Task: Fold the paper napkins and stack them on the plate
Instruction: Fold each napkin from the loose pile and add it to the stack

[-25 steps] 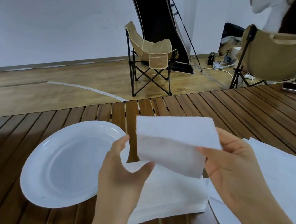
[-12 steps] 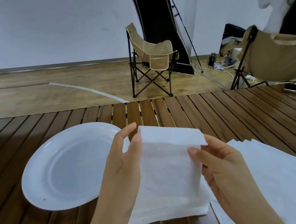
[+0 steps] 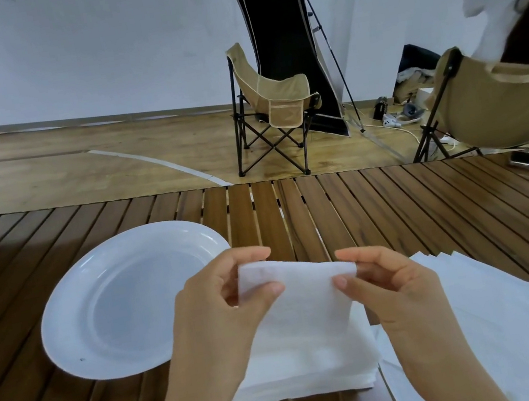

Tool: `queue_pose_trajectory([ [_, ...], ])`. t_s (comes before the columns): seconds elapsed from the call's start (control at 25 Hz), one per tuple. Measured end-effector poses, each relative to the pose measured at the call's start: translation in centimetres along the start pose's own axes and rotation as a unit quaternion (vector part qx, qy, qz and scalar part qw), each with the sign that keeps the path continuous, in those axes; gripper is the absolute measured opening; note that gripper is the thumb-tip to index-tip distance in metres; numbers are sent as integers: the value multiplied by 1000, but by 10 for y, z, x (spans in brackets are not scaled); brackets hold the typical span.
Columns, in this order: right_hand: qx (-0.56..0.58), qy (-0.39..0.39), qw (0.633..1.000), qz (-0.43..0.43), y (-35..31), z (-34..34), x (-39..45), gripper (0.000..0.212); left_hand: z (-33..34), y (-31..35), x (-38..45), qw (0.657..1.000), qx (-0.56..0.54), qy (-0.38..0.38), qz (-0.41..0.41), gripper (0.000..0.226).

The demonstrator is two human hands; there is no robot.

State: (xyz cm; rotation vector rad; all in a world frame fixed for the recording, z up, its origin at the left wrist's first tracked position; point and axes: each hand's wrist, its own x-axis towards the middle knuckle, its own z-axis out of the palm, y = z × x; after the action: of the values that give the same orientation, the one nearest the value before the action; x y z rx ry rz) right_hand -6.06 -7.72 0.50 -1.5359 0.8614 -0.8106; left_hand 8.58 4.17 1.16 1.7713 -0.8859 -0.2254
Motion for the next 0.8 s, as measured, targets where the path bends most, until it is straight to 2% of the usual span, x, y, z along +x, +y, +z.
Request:
queue_pose_trajectory([
  [0.12, -22, 19, 999, -32, 0, 1, -2, 17, -1, -3, 0, 999, 36, 33, 5, 20],
  [0.24, -60, 46, 995, -65, -2, 5, -2, 19, -3, -2, 0, 996, 71, 58, 24, 6],
  [0.44, -43, 56, 992, -106, -7, 5, -3, 10, -9, 3, 0, 993, 45, 103, 48, 19],
  [0.56, -30, 62, 995, -66, -3, 12, -3, 7, -7, -5, -1, 992, 75, 98, 2, 20],
  [0.72, -90, 17, 993, 69, 18, 28, -2, 37, 2, -31, -2, 977, 157, 95, -104, 14],
  [0.8, -137, 18, 987, 81, 23, 33, -1, 39, 4, -39, -3, 972, 161, 80, -155, 10],
])
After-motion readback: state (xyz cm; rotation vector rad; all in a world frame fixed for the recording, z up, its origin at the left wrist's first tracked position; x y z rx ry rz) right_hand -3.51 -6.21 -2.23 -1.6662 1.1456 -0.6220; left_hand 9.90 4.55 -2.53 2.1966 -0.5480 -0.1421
